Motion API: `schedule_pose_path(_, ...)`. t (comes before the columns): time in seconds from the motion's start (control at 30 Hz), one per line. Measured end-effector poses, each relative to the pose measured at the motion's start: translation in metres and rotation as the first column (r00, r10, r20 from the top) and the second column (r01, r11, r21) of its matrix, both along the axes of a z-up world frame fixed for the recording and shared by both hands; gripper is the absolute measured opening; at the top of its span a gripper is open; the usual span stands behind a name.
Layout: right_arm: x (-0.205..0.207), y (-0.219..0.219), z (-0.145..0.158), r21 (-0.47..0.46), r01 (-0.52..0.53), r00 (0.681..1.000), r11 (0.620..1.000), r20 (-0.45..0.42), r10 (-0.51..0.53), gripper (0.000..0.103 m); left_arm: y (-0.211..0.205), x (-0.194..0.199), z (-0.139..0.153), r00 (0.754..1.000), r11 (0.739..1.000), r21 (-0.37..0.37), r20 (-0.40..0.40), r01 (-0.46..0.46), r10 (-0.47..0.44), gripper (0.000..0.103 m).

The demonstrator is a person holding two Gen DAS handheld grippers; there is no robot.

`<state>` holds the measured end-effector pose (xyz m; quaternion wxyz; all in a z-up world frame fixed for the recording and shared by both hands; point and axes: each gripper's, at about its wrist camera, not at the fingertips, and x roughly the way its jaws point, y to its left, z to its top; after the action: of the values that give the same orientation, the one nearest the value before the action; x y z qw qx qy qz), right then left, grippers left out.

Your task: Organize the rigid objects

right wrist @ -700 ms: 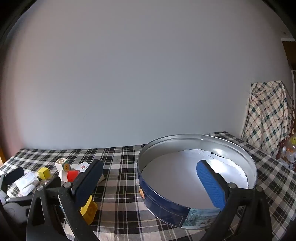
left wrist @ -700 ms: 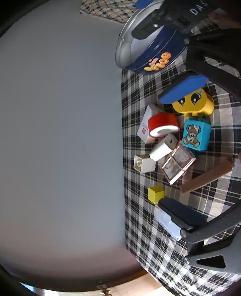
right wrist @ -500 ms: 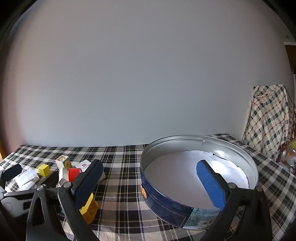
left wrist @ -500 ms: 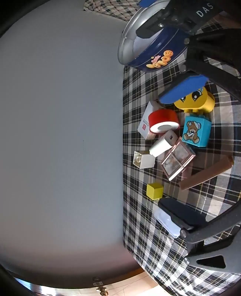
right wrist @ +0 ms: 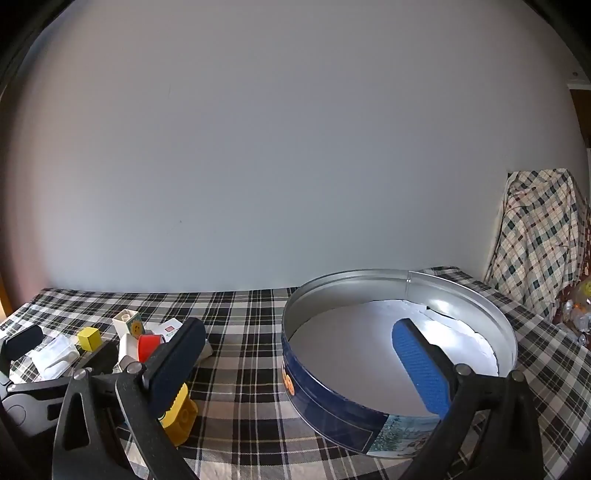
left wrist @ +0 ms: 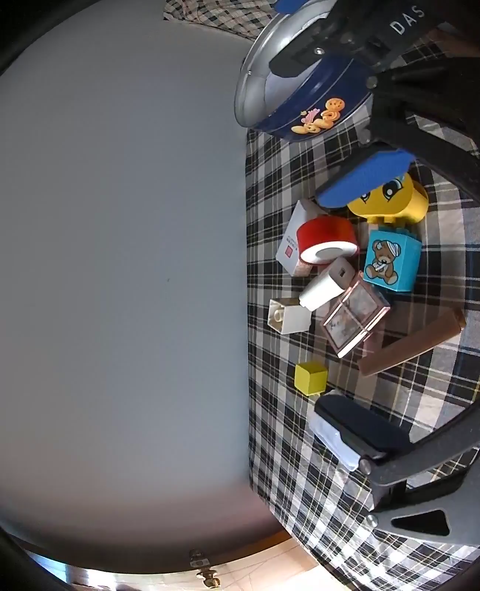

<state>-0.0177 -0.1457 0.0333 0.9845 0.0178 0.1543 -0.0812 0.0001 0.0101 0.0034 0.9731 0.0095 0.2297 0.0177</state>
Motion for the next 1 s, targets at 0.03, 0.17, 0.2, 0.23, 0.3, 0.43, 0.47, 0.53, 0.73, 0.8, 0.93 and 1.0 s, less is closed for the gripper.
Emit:
schedule_pose_path(0.03, -0.0005, 0.0015, -0.0016, -0.003, 0.001, 1.000, 1.000, 0.001, -0.001, 0.102, 0.0007, -0.0012, 0.0000, 1.000, 1.000, -0.001, 0.002, 0.005, -0.005, 0.103)
schedule_pose_path(0.17, 0.0003, 0.0022, -0.0018, -0.011, 0.002, 1.000, 1.000, 0.001, -0.002, 0.102, -0.0003, -0.0023, 0.0002, 1.000, 1.000, 0.008, 0.003, -0.002, 0.002, 0.103)
schedule_pose_path(0.2, -0.0003, 0.0015, -0.0018, -0.010, 0.000, 1.000, 1.000, 0.003, 0.000, 0.102, -0.0004, -0.0026, 0.0002, 1.000, 1.000, 0.012, 0.003, -0.006, 0.006, 0.103)
schedule_pose_path(0.23, -0.0008, 0.0007, -0.0017, -0.008, -0.001, 1.000, 1.000, 0.004, 0.001, 0.102, -0.0005, -0.0030, 0.0001, 1.000, 1.000, 0.013, 0.001, -0.006, 0.006, 0.103)
schedule_pose_path(0.3, -0.0017, -0.0005, -0.0017, -0.005, -0.002, 1.000, 1.000, 0.008, 0.002, 0.102, -0.0009, -0.0037, 0.0002, 1.000, 1.000, 0.017, -0.001, -0.008, 0.008, 0.103)
schedule_pose_path(0.43, -0.0015, -0.0015, -0.0021, 0.001, -0.002, 1.000, 1.000, 0.008, 0.002, 0.102, -0.0014, -0.0086, 0.0012, 1.000, 1.000, 0.025, 0.016, -0.012, 0.011, 0.103)
schedule_pose_path(0.47, -0.0013, -0.0020, -0.0023, 0.003, -0.003, 1.000, 1.000, 0.006, 0.003, 0.102, -0.0020, -0.0094, 0.0014, 1.000, 1.000, 0.028, 0.018, -0.011, 0.010, 0.103)
schedule_pose_path(0.53, -0.0007, -0.0011, -0.0027, 0.005, -0.003, 1.000, 1.000, 0.006, 0.003, 0.102, -0.0026, -0.0093, 0.0011, 1.000, 0.999, 0.034, 0.012, -0.008, 0.008, 0.103)
schedule_pose_path(0.73, 0.0003, 0.0010, -0.0034, 0.007, -0.005, 1.000, 1.000, 0.013, 0.005, 0.102, -0.0024, -0.0062, -0.0031, 0.999, 0.999, 0.032, -0.034, 0.002, -0.001, 0.103)
schedule_pose_path(0.8, 0.0000, 0.0012, -0.0037, 0.009, -0.006, 1.000, 1.000, 0.012, 0.005, 0.102, -0.0016, -0.0061, -0.0034, 0.999, 1.000, 0.028, -0.036, 0.002, -0.001, 0.103)
schedule_pose_path(0.93, 0.0008, 0.0023, -0.0041, 0.013, -0.009, 1.000, 1.000, 0.006, 0.009, 0.102, 0.0019, -0.0055, -0.0042, 0.999, 1.000, 0.008, -0.037, 0.006, -0.006, 0.103)
schedule_pose_path(1.0, 0.0020, 0.0028, -0.0051, 0.017, -0.015, 1.000, 1.000, -0.004, 0.015, 0.102, 0.0038, -0.0041, -0.0051, 0.999, 1.000, 0.003, -0.047, 0.000, 0.000, 0.103)
